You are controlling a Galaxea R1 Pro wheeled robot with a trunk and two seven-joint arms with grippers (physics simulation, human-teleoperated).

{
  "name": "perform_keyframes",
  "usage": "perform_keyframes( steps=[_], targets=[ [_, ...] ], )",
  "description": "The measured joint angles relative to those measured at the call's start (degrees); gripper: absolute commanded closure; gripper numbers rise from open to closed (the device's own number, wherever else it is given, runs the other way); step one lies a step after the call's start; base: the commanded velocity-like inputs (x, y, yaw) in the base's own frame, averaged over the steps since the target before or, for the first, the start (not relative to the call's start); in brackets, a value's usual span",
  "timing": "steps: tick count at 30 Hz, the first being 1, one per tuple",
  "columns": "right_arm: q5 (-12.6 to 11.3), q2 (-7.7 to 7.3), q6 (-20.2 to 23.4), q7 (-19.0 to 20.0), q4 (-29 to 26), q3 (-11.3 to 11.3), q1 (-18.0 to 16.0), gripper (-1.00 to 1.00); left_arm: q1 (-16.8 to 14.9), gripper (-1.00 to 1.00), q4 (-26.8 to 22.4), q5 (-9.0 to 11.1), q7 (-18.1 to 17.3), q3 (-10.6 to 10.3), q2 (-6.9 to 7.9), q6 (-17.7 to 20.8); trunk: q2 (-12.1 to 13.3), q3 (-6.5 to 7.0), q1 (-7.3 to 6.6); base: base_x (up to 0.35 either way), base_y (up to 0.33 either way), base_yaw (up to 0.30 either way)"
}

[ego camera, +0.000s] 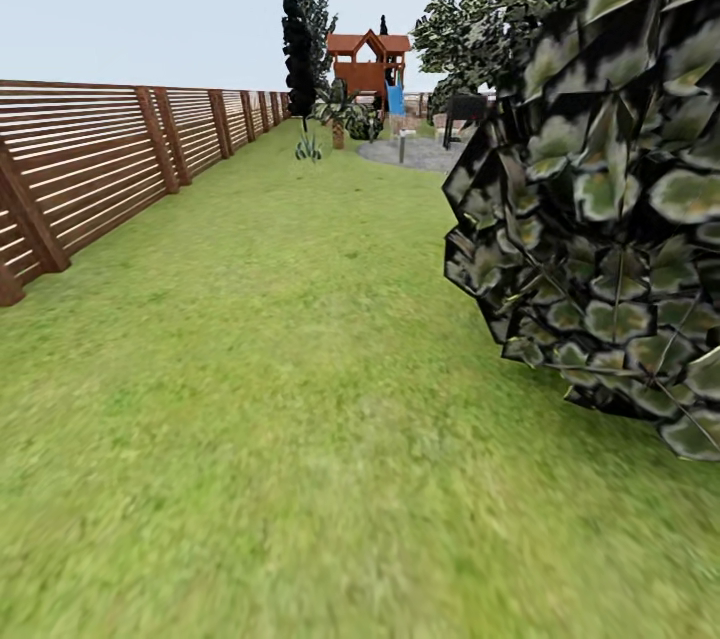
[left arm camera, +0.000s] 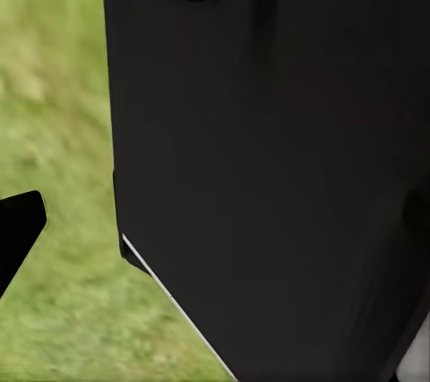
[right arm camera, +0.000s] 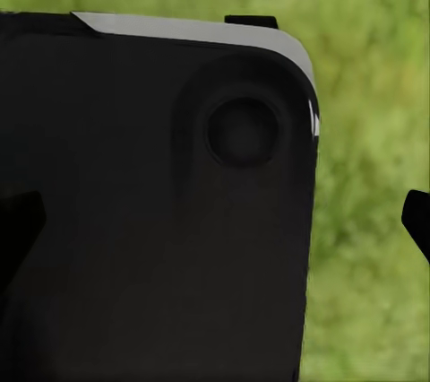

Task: Take the three Easter eggs out of the wicker basket on the lawn in the garden, then place them on the lawn next to a single tree (choose any tree) so that all three eggs are next to the same tree and none are left in the basket.

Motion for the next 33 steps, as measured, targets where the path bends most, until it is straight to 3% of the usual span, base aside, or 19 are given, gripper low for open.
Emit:
perform_keyframes(
  steps=[6,33],
  targets=[
    [0.0,-0.04,0.0,0.0,0.0,1.4,0.0,-1.00,0.0,-1.00,0.0,0.0,0.0,0.0,0.00,0.0,0.0,0.00,0.00,0.278,0.153,0.000],
    [-0.2,0.08,-0.1,0.0,-0.1,1.3,0.0,-1.00,0.0,-1.00,0.0,-0.1,0.0,-0.1,-0.08,0.0,0.0,0.00,-0.01,0.320,0.030,0.000]
  ],
)
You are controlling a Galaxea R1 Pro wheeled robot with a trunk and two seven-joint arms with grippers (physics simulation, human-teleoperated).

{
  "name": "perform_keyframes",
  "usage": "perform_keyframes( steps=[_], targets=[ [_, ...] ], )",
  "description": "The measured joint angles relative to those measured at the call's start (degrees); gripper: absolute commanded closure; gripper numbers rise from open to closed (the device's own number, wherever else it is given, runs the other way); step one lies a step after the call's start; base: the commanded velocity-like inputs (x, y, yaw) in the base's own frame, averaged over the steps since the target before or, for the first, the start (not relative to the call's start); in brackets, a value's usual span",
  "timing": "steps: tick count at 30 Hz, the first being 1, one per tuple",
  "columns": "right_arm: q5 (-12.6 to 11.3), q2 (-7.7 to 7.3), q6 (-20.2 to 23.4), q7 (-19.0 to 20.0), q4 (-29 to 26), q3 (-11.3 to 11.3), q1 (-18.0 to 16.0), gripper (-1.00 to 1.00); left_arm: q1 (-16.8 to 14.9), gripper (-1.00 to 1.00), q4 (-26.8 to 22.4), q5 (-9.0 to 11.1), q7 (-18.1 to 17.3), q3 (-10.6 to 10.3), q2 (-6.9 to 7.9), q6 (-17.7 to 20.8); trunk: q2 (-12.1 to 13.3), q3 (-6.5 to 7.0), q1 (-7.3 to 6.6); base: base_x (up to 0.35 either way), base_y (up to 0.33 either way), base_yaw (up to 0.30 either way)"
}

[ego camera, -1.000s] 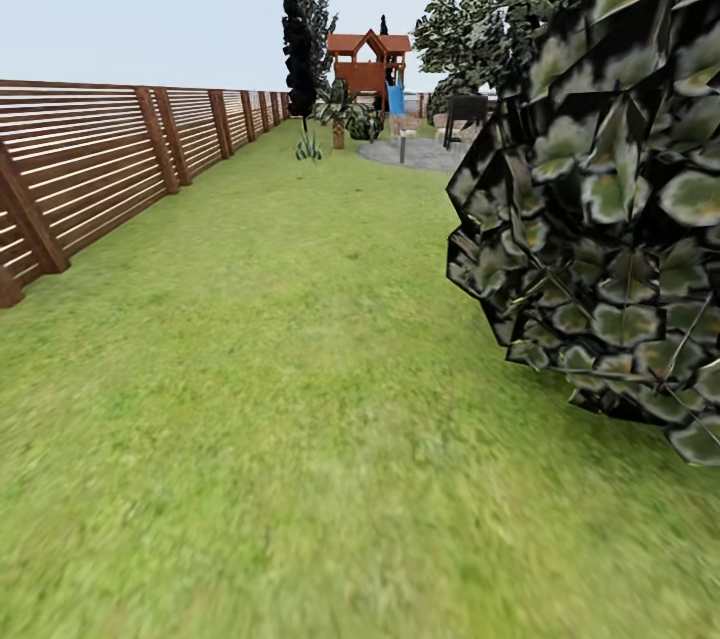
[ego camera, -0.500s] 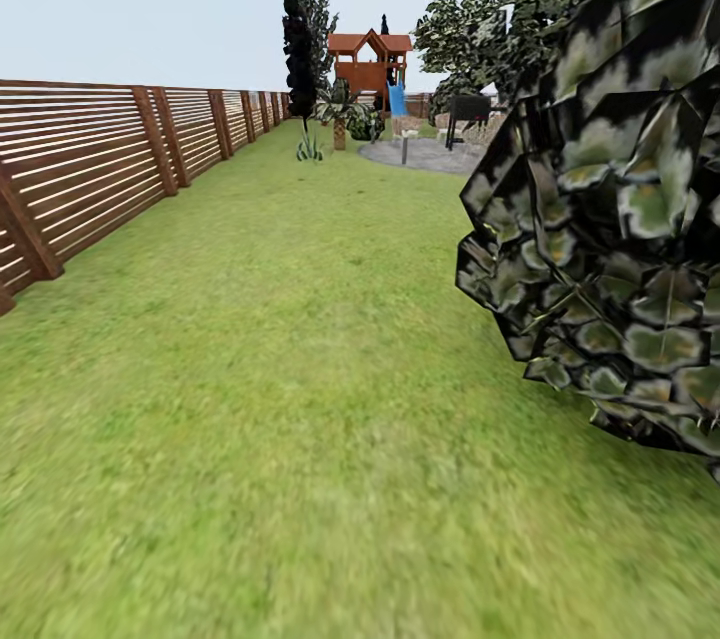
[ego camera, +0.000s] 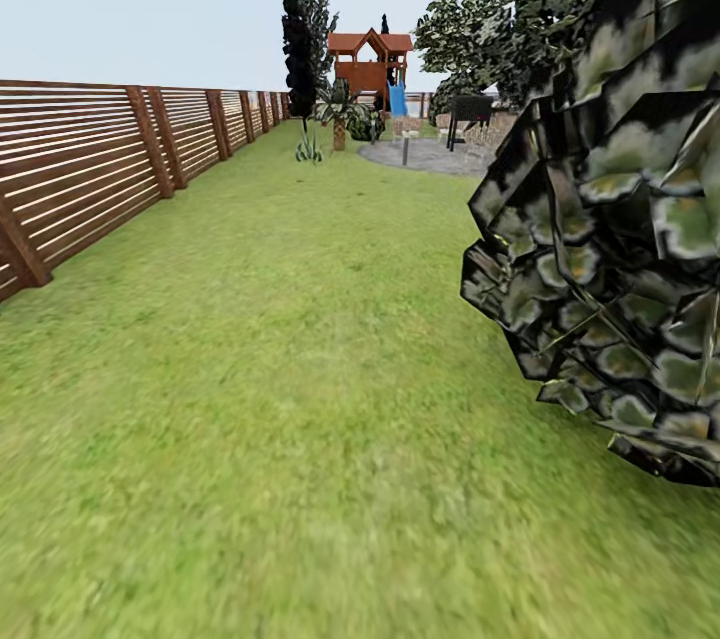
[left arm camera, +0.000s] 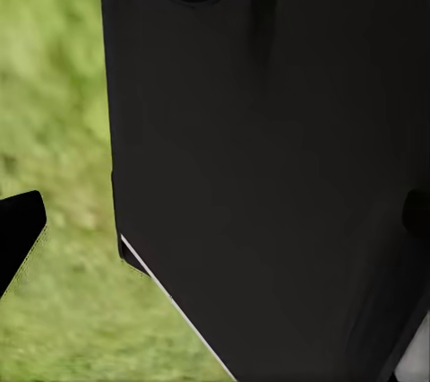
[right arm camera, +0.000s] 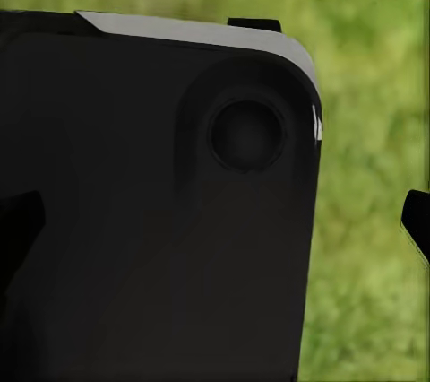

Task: Take the three Easter eggs out of the wicker basket on the lawn in the garden, then place them on the lawn next to a single tree (choose any tree) so that all three eggs are next to the same tree and none are left in the basket.

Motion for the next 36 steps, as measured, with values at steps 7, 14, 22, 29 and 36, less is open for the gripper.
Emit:
perform_keyframes(
  steps=[7,14,22,29,36],
  targets=[
    [-0.1,-0.06,0.0,0.0,0.0,0.0,0.0,-1.00,0.0,-1.00,0.0,0.1,0.0,0.1,0.09,0.0,0.0,0.00,0.00,0.328,0.000,0.000],
    [-0.1,0.00,0.0,0.0,0.0,0.0,0.0,-1.00,0.0,-1.00,0.0,0.1,0.0,0.1,0.16,0.0,0.0,0.00,0.00,0.328,0.000,0.000],
    [0.0,0.11,0.0,0.0,0.0,0.0,0.0,-1.00,0.0,-1.00,0.0,0.1,0.0,0.1,0.17,0.0,0.0,0.00,0.00,0.328,0.002,0.000],
    [0.0,0.12,0.0,0.0,0.0,0.0,0.0,-1.00,0.0,-1.00,-0.1,0.1,0.1,0.2,0.17,0.0,0.0,0.00,0.00,0.328,0.077,0.000],
    [0.0,0.06,0.0,0.0,0.0,0.0,0.0,-1.00,0.0,-1.00,-0.1,0.1,0.1,0.2,0.17,0.0,0.0,0.00,0.00,0.328,0.103,0.000]
  ],
)
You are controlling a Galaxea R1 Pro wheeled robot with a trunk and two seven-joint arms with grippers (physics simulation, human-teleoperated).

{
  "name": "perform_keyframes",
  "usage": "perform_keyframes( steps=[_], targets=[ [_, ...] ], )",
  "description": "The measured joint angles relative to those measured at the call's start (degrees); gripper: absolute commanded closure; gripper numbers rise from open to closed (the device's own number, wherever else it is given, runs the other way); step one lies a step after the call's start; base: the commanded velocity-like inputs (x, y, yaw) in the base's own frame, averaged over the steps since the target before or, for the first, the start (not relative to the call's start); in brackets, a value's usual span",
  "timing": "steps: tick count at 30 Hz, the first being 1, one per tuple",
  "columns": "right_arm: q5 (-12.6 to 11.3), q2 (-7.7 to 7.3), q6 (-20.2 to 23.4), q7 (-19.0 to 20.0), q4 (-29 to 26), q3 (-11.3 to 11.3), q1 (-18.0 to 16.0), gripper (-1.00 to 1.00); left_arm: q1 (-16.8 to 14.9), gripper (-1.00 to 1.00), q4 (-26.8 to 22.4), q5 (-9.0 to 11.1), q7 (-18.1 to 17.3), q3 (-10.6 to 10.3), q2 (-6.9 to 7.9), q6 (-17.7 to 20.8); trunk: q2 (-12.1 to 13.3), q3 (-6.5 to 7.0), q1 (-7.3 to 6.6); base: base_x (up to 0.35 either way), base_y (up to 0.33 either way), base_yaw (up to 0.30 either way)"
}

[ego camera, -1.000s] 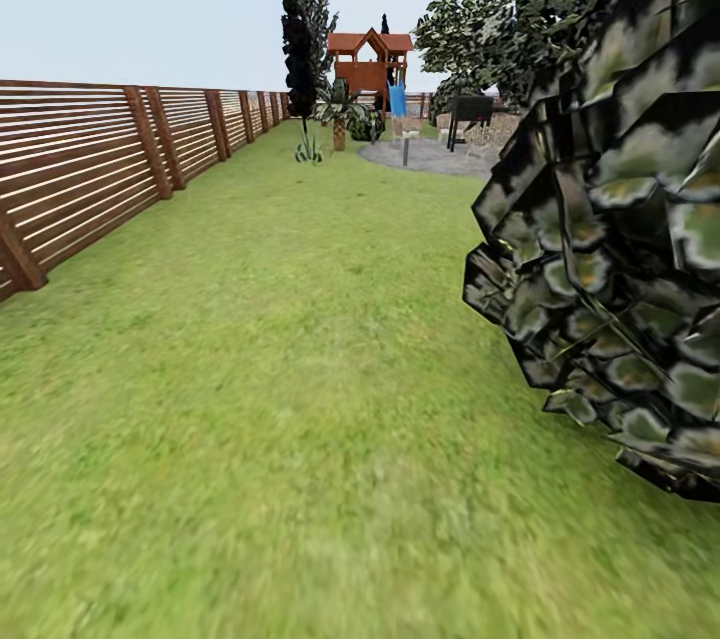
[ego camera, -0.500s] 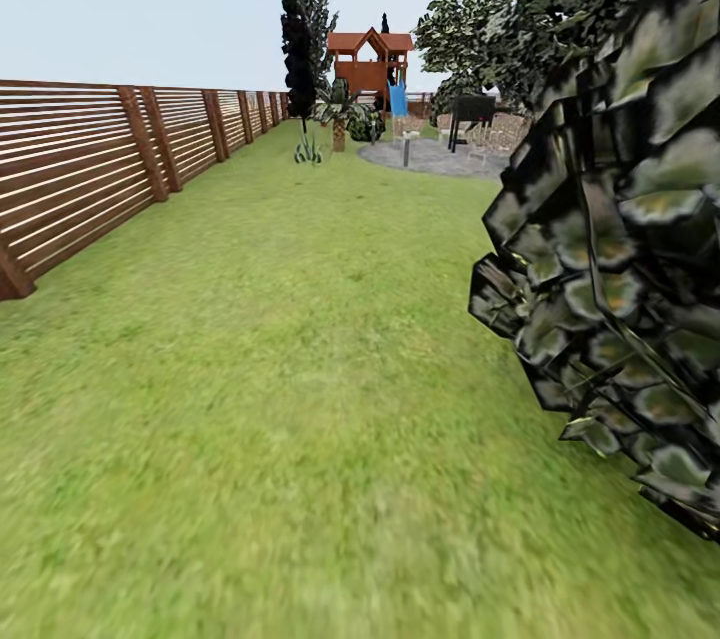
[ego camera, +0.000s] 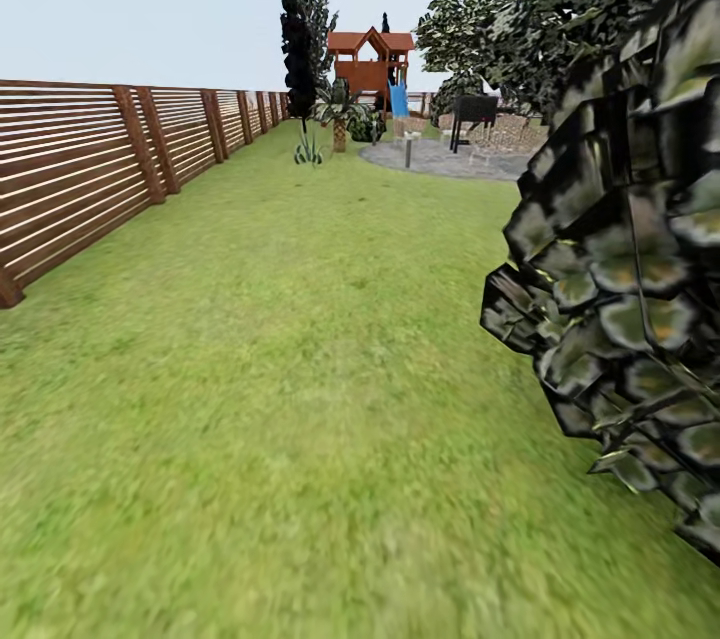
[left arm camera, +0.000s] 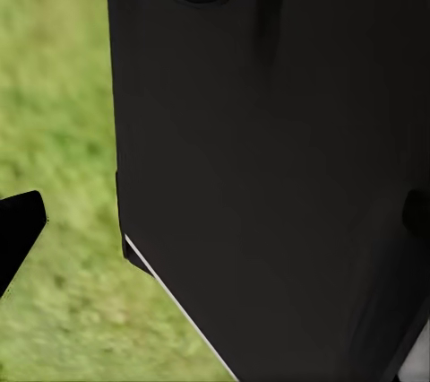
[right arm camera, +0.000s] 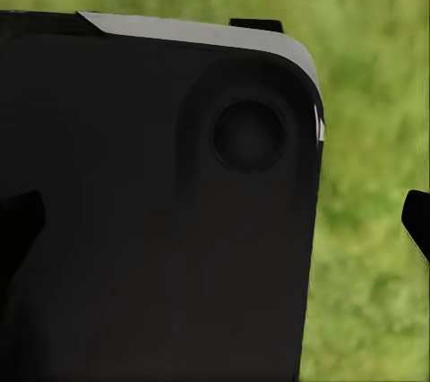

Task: Take the three Easter eggs out of the wicker basket on the lawn in the garden, then place them on the lawn next to a single tree (choose any tree) so that all three eggs are next to the same tree and none are left in the basket.

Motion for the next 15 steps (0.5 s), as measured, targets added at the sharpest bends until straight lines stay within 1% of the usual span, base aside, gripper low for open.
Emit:
perform_keyframes(
  steps=[15],
  targets=[
    [0.1,-0.10,0.0,0.0,0.0,0.0,0.0,-1.00,0.0,-1.00,0.0,0.0,0.0,0.0,0.00,0.0,0.0,0.00,0.00,0.328,0.121,0.000]
  ],
)
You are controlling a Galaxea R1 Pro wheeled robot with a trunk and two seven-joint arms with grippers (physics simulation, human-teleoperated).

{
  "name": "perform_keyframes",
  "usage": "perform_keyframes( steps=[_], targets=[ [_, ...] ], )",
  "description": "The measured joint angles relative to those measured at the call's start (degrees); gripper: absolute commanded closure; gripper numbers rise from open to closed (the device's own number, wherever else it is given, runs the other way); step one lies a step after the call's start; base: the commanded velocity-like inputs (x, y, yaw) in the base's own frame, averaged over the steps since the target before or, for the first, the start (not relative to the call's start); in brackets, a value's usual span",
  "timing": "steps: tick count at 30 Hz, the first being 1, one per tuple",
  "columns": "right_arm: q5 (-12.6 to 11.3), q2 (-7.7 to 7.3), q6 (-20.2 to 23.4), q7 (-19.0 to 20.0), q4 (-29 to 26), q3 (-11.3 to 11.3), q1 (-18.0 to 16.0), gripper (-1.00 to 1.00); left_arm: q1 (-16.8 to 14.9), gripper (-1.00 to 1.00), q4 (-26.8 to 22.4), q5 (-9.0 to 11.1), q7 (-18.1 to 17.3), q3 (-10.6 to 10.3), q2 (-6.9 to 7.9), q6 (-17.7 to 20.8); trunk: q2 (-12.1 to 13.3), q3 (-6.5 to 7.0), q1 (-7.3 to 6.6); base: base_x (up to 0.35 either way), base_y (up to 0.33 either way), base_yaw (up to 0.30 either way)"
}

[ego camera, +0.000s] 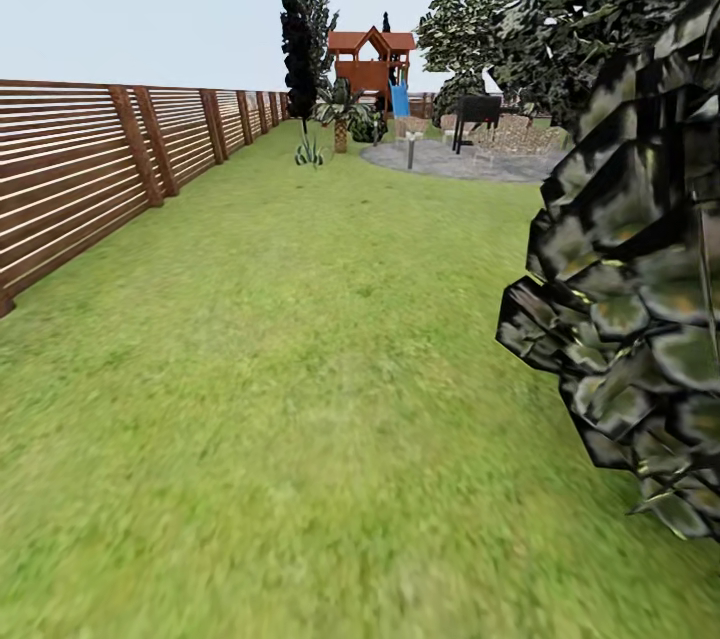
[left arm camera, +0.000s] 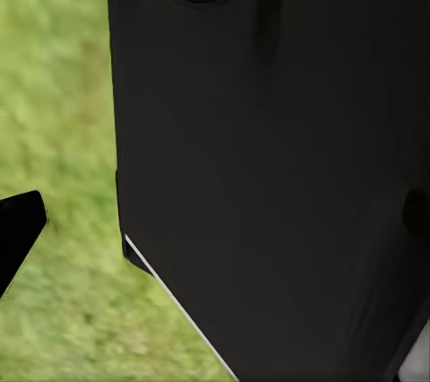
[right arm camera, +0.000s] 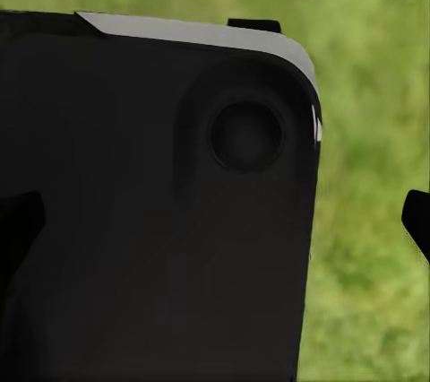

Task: Take the three Easter eggs out of the wicker basket on the lawn in the garden, then place them on the lawn next to a single tree (choose any tree) so that all three eggs are next to the same tree and none are left in the basket.

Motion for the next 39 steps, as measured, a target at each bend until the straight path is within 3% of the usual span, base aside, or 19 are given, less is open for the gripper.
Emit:
perform_keyframes(
  steps=[19,39],
  targets=[
    [0.0,-0.02,0.0,0.0,0.0,0.0,0.0,-1.00,0.0,-1.00,0.0,0.0,0.0,0.0,0.00,0.0,0.0,0.00,0.00,0.328,0.114,-0.182],
    [-0.2,-0.15,0.1,0.0,0.0,0.0,0.0,-1.00,0.0,-1.00,0.0,0.0,0.0,-0.1,0.00,0.0,0.0,0.00,0.00,0.328,0.102,-0.007]
  ],
)
